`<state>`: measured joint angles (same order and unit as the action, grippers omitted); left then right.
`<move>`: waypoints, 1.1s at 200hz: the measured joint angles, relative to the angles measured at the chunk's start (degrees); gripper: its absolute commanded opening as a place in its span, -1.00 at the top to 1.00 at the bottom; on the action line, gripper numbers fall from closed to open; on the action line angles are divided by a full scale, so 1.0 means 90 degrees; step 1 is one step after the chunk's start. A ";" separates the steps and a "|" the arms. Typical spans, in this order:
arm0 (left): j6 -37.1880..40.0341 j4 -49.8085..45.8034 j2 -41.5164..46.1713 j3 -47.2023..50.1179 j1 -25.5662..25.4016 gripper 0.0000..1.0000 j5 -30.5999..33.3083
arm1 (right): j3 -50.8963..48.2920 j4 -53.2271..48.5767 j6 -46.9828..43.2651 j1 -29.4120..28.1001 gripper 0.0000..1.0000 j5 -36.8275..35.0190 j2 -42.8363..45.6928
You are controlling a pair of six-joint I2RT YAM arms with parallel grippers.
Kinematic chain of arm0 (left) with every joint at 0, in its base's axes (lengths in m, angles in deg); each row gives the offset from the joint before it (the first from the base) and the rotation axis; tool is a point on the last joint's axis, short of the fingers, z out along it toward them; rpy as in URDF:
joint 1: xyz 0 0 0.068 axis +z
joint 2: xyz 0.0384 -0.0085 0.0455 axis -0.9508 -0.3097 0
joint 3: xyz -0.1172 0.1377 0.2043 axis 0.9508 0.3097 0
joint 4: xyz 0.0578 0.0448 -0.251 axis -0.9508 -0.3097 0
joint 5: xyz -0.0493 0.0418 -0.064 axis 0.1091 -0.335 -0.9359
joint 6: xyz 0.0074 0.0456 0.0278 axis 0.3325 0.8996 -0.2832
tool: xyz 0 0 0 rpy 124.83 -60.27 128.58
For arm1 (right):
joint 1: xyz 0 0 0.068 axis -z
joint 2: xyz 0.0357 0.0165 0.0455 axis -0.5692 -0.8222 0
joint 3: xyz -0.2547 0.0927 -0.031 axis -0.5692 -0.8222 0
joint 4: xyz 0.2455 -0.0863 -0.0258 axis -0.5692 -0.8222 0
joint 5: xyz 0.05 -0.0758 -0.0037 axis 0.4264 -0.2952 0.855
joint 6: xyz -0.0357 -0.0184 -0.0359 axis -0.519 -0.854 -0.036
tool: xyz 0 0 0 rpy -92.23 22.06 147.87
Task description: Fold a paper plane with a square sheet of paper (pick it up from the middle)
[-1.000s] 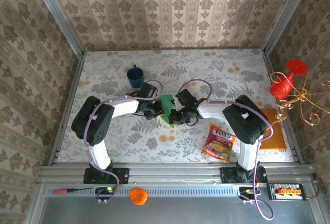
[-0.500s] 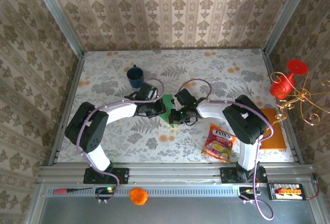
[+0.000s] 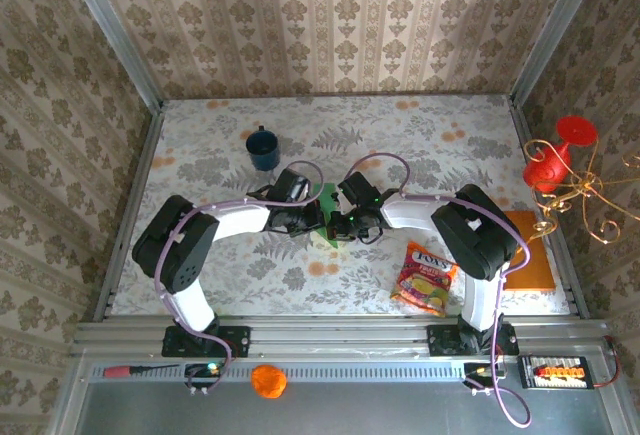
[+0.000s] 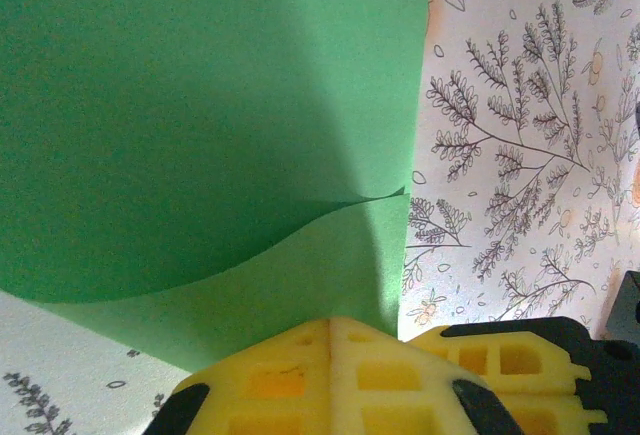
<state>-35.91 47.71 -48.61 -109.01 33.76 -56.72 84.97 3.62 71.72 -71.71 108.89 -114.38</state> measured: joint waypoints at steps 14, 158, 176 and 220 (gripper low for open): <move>-0.0002 0.0019 0.0000 0.0015 0.0002 0.96 0.0012 | 0.0032 -0.0049 0.0000 0.0000 0.94 -0.0007 -0.0007; -0.0012 0.1287 -0.0080 0.0780 0.0471 0.98 -0.0646 | 0.0112 -0.0304 0.0117 -0.0029 1.00 -0.0158 -0.0053; 0.0058 0.1338 -0.0080 0.0816 0.0634 0.98 -0.0721 | 0.0109 -0.0308 0.0117 -0.0034 1.00 -0.0180 -0.0053; 0.0313 0.1326 -0.0080 0.0816 0.1207 0.98 -0.0767 | 0.0104 -0.0325 0.0119 -0.0044 1.00 -0.0219 -0.0051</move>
<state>-33.09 59.64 -49.33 -101.67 44.63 -63.63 85.91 0.69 72.80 -72.10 106.93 -114.84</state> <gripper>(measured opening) 0.053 0.047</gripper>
